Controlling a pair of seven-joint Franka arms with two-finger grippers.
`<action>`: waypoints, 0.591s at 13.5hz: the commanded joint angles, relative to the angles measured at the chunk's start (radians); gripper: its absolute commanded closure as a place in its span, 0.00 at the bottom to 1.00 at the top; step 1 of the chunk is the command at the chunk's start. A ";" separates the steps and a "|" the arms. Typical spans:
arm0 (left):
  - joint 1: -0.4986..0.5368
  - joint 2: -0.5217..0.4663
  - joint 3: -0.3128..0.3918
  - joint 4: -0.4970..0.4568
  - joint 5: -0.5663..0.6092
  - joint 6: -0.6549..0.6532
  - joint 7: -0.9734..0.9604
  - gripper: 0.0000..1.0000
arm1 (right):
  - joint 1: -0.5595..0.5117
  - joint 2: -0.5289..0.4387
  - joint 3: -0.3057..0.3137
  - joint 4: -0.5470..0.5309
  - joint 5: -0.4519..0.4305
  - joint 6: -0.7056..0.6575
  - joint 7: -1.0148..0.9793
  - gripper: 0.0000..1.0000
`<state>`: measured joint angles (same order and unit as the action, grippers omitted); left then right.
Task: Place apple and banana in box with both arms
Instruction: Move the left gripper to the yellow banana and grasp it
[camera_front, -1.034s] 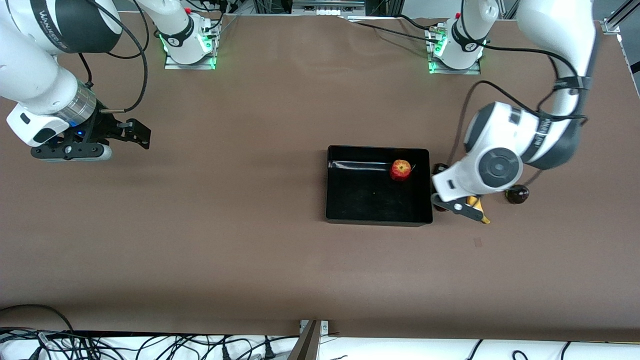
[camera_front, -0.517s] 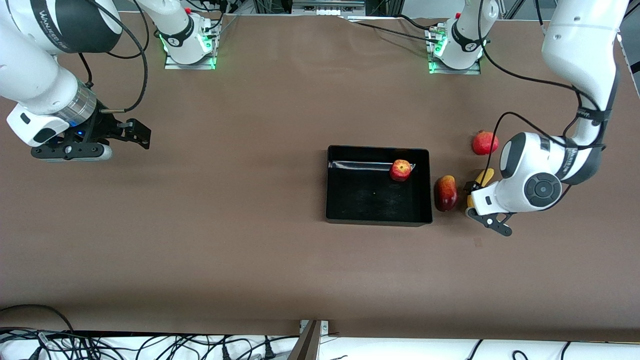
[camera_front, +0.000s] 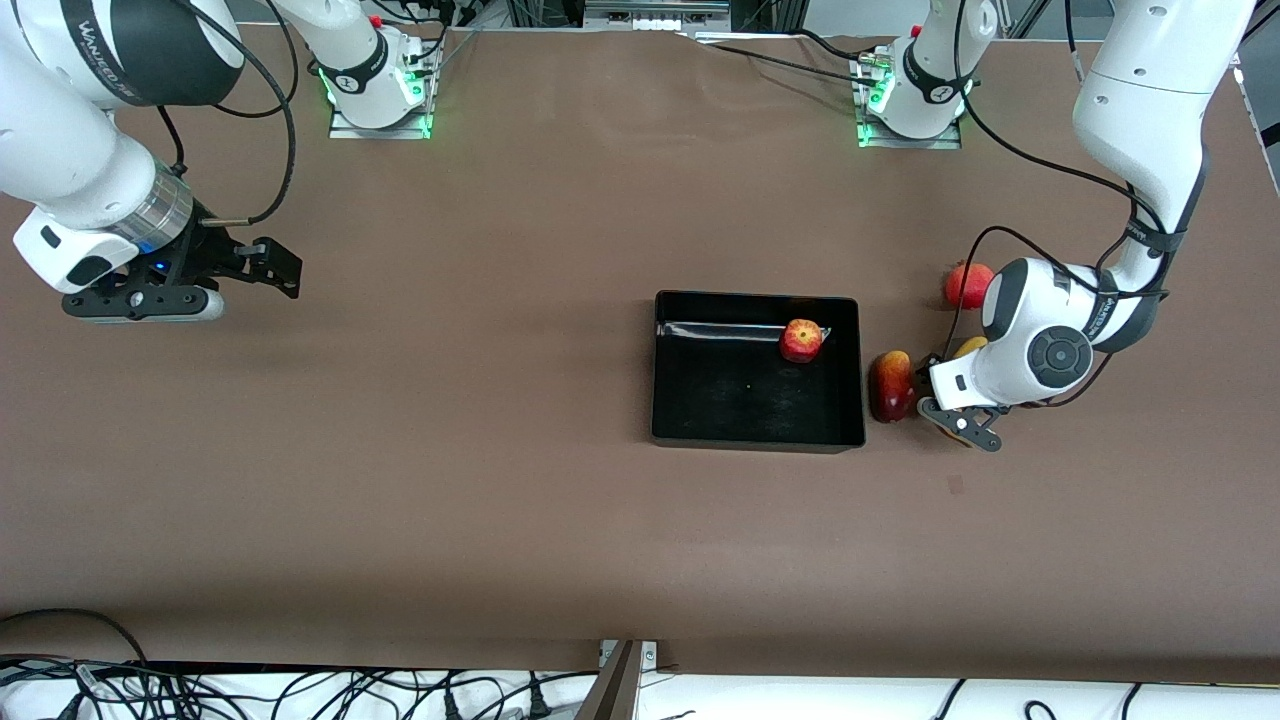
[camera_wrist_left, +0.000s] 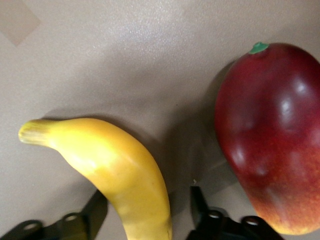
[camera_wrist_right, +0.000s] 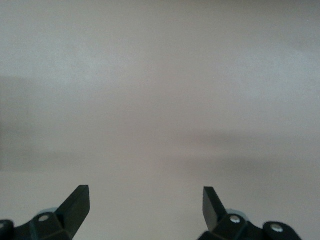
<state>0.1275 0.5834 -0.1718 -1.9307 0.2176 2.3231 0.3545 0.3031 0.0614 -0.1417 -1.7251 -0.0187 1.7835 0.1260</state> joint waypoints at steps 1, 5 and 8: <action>0.014 -0.030 -0.012 0.013 0.022 -0.056 0.015 1.00 | -0.002 0.008 0.002 0.018 0.008 -0.003 -0.011 0.00; 0.012 -0.072 -0.044 0.120 0.000 -0.256 0.012 1.00 | -0.005 0.008 0.002 0.018 0.008 -0.003 -0.014 0.00; 0.011 -0.123 -0.132 0.241 -0.026 -0.427 -0.006 1.00 | 0.001 0.015 0.002 0.015 0.008 -0.012 -0.014 0.00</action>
<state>0.1312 0.5053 -0.2447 -1.7555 0.2133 2.0111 0.3546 0.3035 0.0629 -0.1413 -1.7251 -0.0187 1.7827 0.1259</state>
